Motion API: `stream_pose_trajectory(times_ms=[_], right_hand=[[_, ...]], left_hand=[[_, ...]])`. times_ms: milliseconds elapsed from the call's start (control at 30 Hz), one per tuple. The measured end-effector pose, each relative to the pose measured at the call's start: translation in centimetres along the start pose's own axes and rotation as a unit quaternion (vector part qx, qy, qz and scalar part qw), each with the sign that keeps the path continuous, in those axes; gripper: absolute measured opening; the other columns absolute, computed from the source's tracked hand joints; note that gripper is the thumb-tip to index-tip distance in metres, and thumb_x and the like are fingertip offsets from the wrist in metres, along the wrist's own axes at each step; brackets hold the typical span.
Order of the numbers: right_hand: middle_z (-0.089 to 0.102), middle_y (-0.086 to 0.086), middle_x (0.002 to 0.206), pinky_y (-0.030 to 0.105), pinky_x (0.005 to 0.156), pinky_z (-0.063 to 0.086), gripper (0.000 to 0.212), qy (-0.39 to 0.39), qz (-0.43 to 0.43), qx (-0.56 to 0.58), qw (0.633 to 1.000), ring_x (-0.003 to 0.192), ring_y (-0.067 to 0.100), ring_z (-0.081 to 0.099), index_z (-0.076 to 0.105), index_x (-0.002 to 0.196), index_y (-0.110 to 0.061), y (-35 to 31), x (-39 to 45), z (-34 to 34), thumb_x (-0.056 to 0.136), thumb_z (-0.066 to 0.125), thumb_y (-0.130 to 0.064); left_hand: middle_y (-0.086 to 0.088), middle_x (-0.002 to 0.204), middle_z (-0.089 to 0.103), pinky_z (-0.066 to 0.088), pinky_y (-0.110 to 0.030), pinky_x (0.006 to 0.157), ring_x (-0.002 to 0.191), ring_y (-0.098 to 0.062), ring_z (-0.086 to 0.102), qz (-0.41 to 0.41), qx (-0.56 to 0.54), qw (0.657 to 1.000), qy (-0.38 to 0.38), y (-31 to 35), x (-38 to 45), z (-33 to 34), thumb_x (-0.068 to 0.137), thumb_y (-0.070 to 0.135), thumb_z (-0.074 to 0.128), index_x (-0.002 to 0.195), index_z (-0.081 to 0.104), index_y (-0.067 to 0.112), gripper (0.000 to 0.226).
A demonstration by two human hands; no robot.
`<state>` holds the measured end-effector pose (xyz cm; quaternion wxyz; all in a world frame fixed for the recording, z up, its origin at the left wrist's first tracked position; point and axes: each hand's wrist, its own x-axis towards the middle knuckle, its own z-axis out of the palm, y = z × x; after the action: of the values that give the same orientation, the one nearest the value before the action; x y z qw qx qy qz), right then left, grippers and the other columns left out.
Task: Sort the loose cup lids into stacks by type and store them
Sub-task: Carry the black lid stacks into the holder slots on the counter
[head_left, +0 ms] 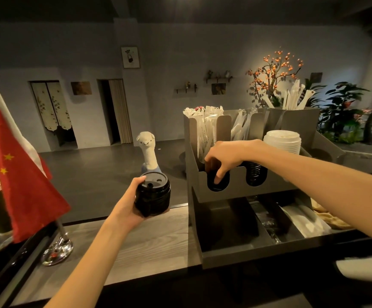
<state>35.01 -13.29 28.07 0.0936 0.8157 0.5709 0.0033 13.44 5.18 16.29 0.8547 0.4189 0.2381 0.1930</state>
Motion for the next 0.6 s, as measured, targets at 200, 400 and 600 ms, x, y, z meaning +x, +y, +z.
stream_pose_trajectory(times_ms=[200,400,600], right_hand=[[0.073,-0.005,0.106,0.030,0.093,0.058,0.026,0.135,-0.029,0.081,0.987,0.097,0.008,0.070,0.074,0.115,-0.017,-0.4,-2.1,-2.4,0.093,0.075,-0.032],[0.050,-0.018,0.138,0.014,0.096,0.051,0.093,0.218,-0.134,0.242,0.936,0.118,-0.001,0.057,0.037,0.153,-0.031,-4.1,-4.5,-5.9,0.077,0.089,-0.043],[0.055,-0.001,0.136,0.045,0.107,0.051,0.104,0.254,-0.094,0.207,0.940,0.125,0.020,0.054,0.033,0.149,-0.029,-1.8,-4.1,-5.6,0.067,0.095,-0.040]], left_hand=[[-0.023,0.134,0.062,0.061,-0.061,0.075,0.116,-0.048,0.063,0.038,-0.028,0.998,-0.030,3.4,-1.7,3.6,0.090,0.038,0.072,0.138,0.057,0.012,0.057],[-0.017,0.122,0.071,0.059,-0.060,0.087,0.111,-0.041,0.069,0.092,0.044,0.992,-0.077,6.0,-4.2,10.0,0.093,0.047,0.067,0.127,0.064,0.019,0.044],[-0.014,0.122,0.074,0.058,-0.062,0.090,0.111,-0.035,0.072,0.104,0.111,0.977,-0.147,4.9,-3.8,15.1,0.100,0.066,0.042,0.132,0.065,0.018,0.062]])
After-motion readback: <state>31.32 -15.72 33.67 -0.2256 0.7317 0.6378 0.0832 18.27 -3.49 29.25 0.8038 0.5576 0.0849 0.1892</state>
